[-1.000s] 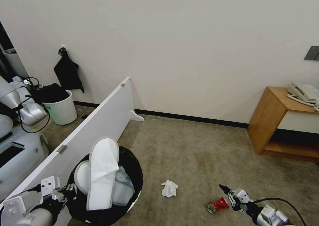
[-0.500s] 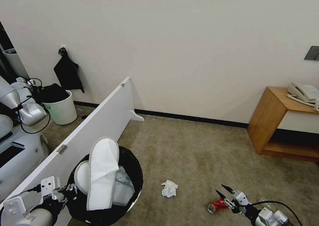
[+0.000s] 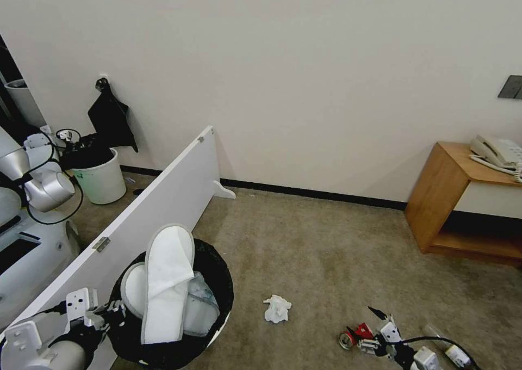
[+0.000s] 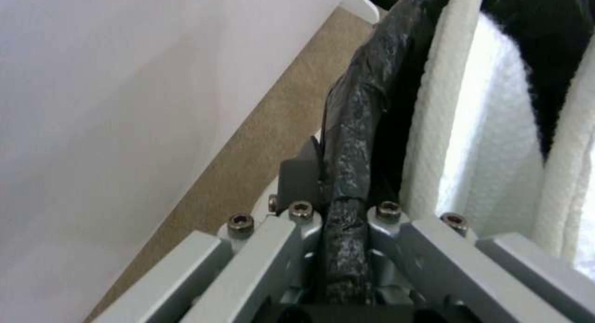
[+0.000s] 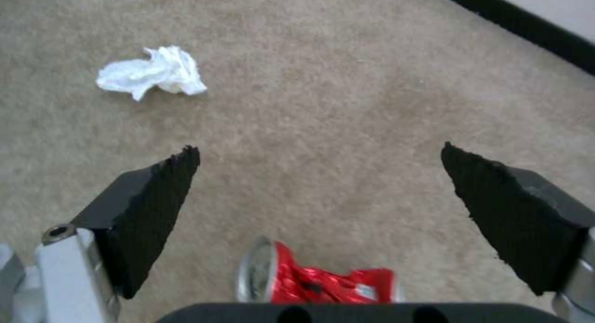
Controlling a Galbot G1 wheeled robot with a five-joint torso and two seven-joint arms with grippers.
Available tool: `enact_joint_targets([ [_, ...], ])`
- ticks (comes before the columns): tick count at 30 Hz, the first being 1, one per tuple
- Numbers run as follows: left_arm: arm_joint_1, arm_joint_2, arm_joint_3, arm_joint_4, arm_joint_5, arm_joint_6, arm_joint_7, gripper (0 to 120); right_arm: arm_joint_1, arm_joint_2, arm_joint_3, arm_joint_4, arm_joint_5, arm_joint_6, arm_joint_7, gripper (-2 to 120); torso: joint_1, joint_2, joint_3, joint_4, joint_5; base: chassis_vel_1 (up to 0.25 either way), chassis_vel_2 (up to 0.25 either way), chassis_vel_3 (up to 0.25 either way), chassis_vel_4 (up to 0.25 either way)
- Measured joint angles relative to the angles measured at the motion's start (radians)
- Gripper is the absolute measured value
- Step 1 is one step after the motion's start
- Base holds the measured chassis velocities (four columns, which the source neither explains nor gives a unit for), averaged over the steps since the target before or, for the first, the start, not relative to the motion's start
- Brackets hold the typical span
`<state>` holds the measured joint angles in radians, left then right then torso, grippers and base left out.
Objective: Pick up the trash bin, then pick up the garbage from the floor and place it into the trash bin.
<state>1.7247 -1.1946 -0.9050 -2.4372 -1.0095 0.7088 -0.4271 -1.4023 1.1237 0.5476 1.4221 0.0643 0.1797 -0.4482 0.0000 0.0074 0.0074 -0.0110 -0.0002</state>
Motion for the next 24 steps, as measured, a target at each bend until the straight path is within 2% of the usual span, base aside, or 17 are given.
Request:
enact_joint_targets([
  [9, -0.002, 0.000, 0.000, 0.004, 0.000, 0.000, 0.000, 2, 0.066, 0.093, -0.044, -0.094, -0.012, 0.008, 0.006, 100, 0.000, 0.000, 0.000, 0.0001, 0.0001, 0.000, 0.000, 0.000, 0.000],
  [17, -0.005, -0.002, 0.000, 0.005, 0.000, 0.001, -0.001, 2, 0.114, 0.119, -0.054, -0.179, -0.018, 0.009, 0.022, 100, 0.000, 0.000, 0.000, 0.0001, 0.0001, 0.000, 0.000, 0.000, 0.000],
  [24, -0.007, -0.003, 0.000, 0.005, 0.000, 0.001, -0.001, 2, 0.118, 0.113, -0.049, -0.210, -0.019, -0.010, 0.042, 100, 0.000, 0.000, 0.000, 0.0000, 0.0002, 0.000, 0.000, 0.000, 0.000],
])
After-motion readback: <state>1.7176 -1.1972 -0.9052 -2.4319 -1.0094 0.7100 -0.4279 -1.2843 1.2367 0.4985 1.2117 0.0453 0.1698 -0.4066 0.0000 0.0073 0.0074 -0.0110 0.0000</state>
